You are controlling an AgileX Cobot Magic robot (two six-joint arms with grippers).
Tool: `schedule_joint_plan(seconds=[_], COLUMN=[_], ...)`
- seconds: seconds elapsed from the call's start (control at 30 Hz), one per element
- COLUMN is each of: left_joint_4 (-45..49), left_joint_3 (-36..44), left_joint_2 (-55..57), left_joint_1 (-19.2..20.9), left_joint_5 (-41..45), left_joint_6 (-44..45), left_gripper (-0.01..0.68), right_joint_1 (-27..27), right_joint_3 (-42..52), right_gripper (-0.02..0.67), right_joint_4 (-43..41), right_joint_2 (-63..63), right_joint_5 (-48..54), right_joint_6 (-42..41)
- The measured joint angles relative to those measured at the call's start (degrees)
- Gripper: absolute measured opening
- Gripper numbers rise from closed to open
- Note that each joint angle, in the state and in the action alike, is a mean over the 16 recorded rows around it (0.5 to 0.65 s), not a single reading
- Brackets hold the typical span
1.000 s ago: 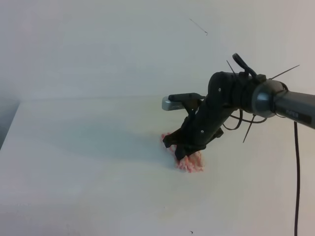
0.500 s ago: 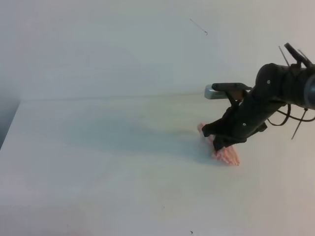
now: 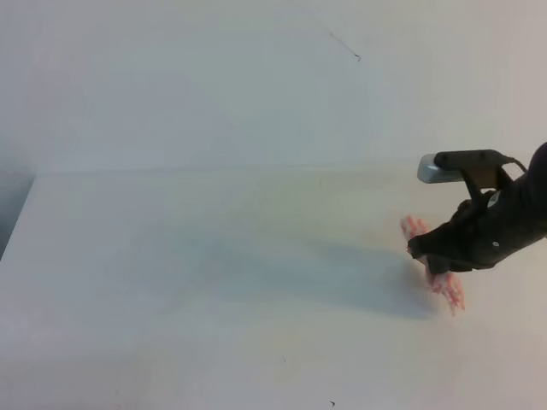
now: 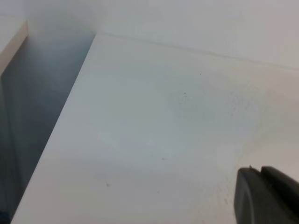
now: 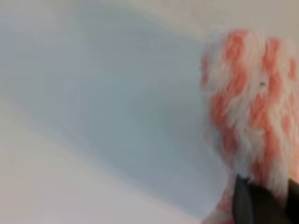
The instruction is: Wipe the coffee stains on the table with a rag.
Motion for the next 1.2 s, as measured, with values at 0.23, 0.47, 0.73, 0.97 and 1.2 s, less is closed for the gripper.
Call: schedule_joint_plan(seconds=[0.23,0.47,0.73,0.97,1.2], left_joint_4=[0.0,0.0,0.0,0.0,0.0], left_joint_3=[0.0,0.0,0.0,0.0,0.0], left_joint_2=[0.0,0.0,0.0,0.0,0.0], left_joint_1=[0.0,0.0,0.0,0.0,0.0], left_joint_5=[0.0,0.0,0.0,0.0,0.0], left_joint_6=[0.0,0.0,0.0,0.0,0.0], left_gripper=[0.001,0.0,0.001,0.0,0.001], right_joint_1=[-1.0,-1.4,-1.4,-1.4,-1.4], right_joint_3=[4.7,5.7,5.8,5.8,5.8], right_gripper=[-0.001,0.014,0.204,0.383,0.344], right_joint_4=[-3.7,-6.1,-6.1,-6.1,-6.0], right_joint_2=[-2.9,-3.2,-3.2,-4.2,-7.1], right_joint_5=[-2.5,-3.0,-2.6,-1.4,-0.9], right_joint_6=[1.5,2.8,2.5,0.7,-1.8])
